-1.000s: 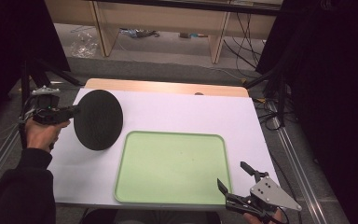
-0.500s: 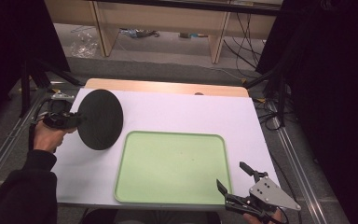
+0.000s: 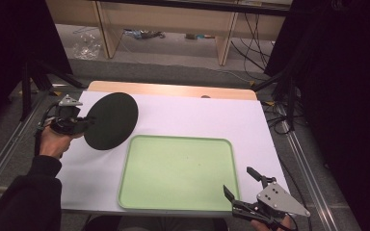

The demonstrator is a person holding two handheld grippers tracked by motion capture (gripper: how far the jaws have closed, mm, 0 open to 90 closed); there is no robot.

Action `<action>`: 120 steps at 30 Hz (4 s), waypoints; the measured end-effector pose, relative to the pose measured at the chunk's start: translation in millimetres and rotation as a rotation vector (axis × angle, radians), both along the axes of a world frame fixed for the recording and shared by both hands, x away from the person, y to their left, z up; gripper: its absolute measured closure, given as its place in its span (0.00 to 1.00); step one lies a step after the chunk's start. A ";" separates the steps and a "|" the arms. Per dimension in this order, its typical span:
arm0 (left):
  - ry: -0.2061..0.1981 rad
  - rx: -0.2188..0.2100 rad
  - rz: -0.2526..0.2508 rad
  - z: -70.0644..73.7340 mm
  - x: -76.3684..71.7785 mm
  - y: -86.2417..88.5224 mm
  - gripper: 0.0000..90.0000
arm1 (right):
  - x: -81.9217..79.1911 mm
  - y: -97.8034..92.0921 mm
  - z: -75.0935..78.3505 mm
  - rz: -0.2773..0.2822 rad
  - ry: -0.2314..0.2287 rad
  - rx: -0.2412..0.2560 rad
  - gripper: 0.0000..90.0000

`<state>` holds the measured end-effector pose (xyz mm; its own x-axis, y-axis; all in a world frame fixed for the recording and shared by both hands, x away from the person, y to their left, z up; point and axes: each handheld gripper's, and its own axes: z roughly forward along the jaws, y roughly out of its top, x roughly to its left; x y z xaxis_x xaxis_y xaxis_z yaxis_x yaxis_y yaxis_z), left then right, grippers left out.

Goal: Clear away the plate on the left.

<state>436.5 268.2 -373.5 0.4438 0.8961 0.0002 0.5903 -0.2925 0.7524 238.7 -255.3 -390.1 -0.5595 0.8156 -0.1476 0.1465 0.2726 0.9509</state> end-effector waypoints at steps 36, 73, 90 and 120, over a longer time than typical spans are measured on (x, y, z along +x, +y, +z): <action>-0.027 -0.048 0.014 -4.0 6.5 7.3 0.94 | -2.7 -2.3 -0.6 0.002 0.009 -0.003 0.17; 0.063 -0.624 0.193 -27.0 4.4 83.1 0.94 | -3.5 -1.4 -0.8 -0.003 0.009 -0.012 0.17; 0.123 -0.661 0.031 -20.8 7.1 21.5 0.94 | -4.0 -1.7 -0.7 -0.002 0.010 -0.015 0.17; 0.277 -0.585 -0.177 -47.2 9.6 -87.1 0.94 | -3.5 -0.3 -1.7 0.000 0.014 -0.021 0.17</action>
